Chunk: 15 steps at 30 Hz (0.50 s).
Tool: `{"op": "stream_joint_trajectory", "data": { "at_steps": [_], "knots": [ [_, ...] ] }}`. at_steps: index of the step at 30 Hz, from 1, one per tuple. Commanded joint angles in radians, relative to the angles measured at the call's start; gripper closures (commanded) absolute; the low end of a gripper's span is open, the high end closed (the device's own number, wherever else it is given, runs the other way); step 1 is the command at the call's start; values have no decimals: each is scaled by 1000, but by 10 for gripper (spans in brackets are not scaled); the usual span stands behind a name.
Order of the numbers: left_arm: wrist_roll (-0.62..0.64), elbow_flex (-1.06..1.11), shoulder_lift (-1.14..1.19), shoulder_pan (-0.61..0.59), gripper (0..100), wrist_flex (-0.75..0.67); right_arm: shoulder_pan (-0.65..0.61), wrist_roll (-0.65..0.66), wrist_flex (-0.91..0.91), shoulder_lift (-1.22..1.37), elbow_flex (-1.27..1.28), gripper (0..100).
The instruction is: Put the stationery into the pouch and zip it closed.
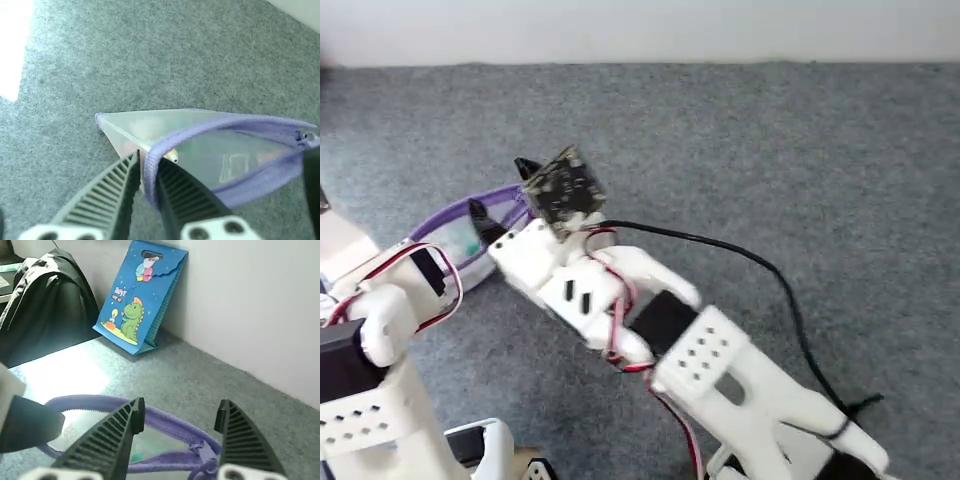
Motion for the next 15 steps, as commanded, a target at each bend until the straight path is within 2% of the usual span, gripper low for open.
{"op": "stream_joint_trajectory", "data": {
  "at_steps": [1,4,7,12,15],
  "knots": [
    [14,-28,12,2,987,17,67,12,119,-94,-58,860],
    [14,-28,12,2,987,17,124,-32,292,-111,-57,868],
    [14,-28,12,2,987,17,143,-75,395,-111,-29,835],
    [14,-28,12,2,987,17,137,-75,397,-91,63,741],
    [14,-28,12,3,987,17,131,-75,387,-28,63,731]
  ]
}}
